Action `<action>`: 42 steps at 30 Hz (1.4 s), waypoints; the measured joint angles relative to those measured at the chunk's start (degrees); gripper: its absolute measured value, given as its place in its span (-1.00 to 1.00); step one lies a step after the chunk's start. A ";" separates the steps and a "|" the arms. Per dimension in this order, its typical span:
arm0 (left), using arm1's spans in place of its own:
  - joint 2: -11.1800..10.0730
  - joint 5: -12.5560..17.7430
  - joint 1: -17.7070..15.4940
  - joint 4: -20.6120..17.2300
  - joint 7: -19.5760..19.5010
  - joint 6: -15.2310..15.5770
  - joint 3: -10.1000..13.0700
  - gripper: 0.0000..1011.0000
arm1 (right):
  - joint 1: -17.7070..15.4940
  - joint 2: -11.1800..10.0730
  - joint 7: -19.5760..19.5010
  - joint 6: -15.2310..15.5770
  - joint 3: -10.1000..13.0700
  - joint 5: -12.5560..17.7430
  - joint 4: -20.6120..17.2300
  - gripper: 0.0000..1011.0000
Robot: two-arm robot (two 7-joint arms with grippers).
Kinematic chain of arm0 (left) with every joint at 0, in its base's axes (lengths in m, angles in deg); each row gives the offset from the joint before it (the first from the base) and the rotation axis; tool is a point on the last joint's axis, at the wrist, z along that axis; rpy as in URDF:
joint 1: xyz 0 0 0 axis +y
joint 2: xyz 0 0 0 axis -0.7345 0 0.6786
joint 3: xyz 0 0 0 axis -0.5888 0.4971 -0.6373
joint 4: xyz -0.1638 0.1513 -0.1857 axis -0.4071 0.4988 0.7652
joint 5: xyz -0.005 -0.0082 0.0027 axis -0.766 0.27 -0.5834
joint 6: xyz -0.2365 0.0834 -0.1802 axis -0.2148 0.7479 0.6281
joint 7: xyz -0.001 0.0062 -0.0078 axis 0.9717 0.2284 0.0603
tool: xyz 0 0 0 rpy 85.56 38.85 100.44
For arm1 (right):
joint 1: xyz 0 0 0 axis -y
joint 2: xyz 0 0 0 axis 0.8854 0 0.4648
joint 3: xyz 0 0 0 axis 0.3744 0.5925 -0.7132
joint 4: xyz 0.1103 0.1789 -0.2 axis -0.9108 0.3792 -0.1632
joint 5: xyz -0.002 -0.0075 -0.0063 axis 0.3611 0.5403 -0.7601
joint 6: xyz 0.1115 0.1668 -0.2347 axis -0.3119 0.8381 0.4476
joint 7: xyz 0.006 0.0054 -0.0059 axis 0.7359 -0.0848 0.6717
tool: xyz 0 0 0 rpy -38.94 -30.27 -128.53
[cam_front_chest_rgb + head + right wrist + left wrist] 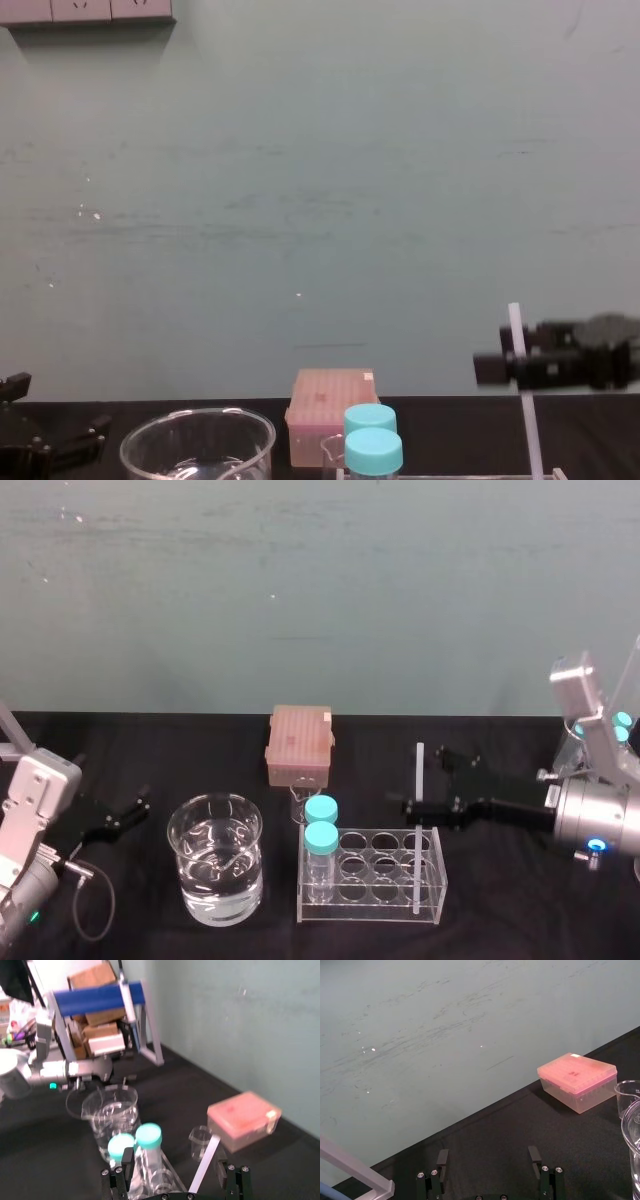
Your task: Pick up the stirring rod with one hand, then place it down.
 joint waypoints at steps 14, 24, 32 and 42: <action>0.00 0.00 0.00 0.00 0.00 0.00 0.00 0.99 | 0.06 2.59 -9.14 -3.49 7.55 4.39 -5.90 0.99; 0.00 0.00 0.00 0.00 0.00 0.00 0.00 0.99 | -1.83 9.14 -28.83 -3.21 9.55 -3.03 -4.84 0.99; 0.00 0.00 0.00 0.00 0.00 0.00 0.00 0.99 | -2.11 13.00 -36.43 -2.77 9.40 -7.68 1.52 0.99; 0.00 0.00 0.00 0.00 0.00 0.00 0.00 0.99 | -2.52 15.23 -39.32 -0.12 9.78 -10.13 7.08 0.99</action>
